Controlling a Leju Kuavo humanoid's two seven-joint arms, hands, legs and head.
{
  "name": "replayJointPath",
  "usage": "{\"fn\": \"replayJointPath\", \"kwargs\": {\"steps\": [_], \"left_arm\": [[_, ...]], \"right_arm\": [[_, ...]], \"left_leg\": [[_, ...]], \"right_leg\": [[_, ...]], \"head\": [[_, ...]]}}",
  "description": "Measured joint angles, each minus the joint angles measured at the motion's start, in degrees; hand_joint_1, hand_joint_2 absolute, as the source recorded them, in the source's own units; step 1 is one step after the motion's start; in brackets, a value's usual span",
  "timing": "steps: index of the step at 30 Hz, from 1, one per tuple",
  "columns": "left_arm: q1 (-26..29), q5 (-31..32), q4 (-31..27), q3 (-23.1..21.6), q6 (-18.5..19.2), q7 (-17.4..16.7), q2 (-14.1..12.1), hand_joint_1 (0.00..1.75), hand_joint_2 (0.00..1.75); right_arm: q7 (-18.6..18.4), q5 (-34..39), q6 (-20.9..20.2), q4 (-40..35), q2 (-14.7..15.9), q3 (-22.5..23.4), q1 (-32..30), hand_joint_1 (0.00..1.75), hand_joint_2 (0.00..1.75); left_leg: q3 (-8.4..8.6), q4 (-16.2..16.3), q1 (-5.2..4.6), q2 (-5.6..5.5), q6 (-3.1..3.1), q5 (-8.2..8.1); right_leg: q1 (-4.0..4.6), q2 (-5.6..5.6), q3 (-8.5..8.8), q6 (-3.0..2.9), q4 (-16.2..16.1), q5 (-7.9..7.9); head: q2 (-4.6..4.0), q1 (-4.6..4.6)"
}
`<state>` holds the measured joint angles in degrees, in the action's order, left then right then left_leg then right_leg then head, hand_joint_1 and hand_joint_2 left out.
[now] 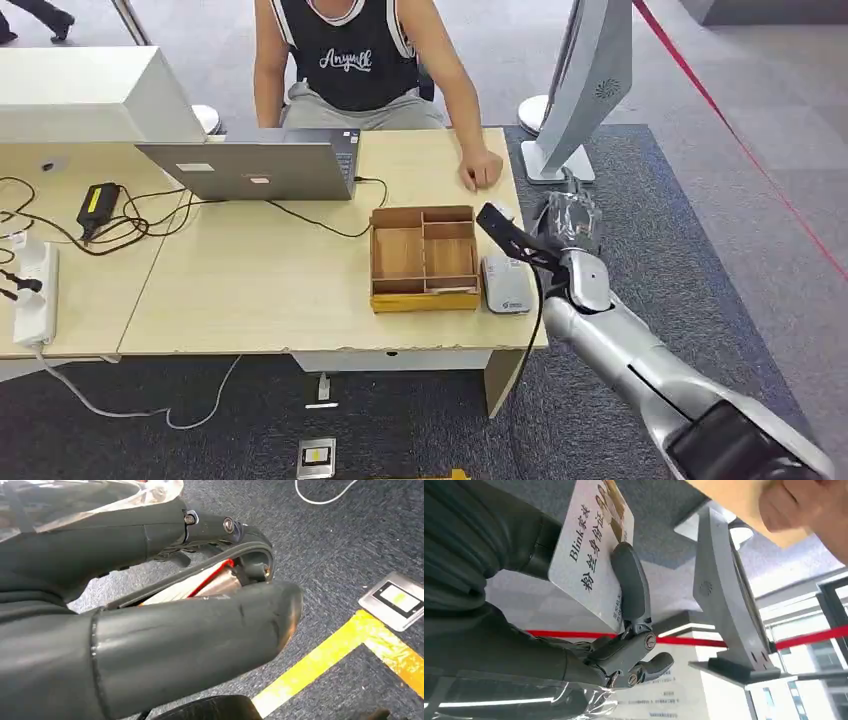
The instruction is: Pass the card to the sensor for recognition and then transmit it.
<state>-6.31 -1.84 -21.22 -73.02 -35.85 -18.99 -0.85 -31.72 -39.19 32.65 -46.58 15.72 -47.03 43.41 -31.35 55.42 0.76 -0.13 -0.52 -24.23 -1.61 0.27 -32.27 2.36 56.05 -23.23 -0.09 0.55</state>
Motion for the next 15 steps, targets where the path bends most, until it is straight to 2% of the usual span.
{"fn": "replayJointPath", "kwargs": {"steps": [9,15], "left_arm": [[-0.47,1.57,0.00,-0.07,0.39,-0.09,0.11,0.00,0.00],[-1.02,3.04,0.00,-0.09,1.62,-0.37,0.13,0.00,0.00]], "right_arm": [[-0.81,-3.76,-2.01,-5.88,0.30,1.07,1.46,1.75,1.75],[0.28,-6.58,-4.83,-7.14,-1.14,0.89,3.16,1.75,1.75]], "left_leg": [[-0.02,0.00,0.00,0.00,-0.01,0.01],[-0.04,0.00,0.00,0.00,-0.02,0.02]], "right_leg": [[0.00,0.00,-0.01,0.00,0.00,0.00],[0.00,0.00,-0.02,0.00,0.02,0.00]], "head": [[0.02,0.00],[0.02,0.00]]}}
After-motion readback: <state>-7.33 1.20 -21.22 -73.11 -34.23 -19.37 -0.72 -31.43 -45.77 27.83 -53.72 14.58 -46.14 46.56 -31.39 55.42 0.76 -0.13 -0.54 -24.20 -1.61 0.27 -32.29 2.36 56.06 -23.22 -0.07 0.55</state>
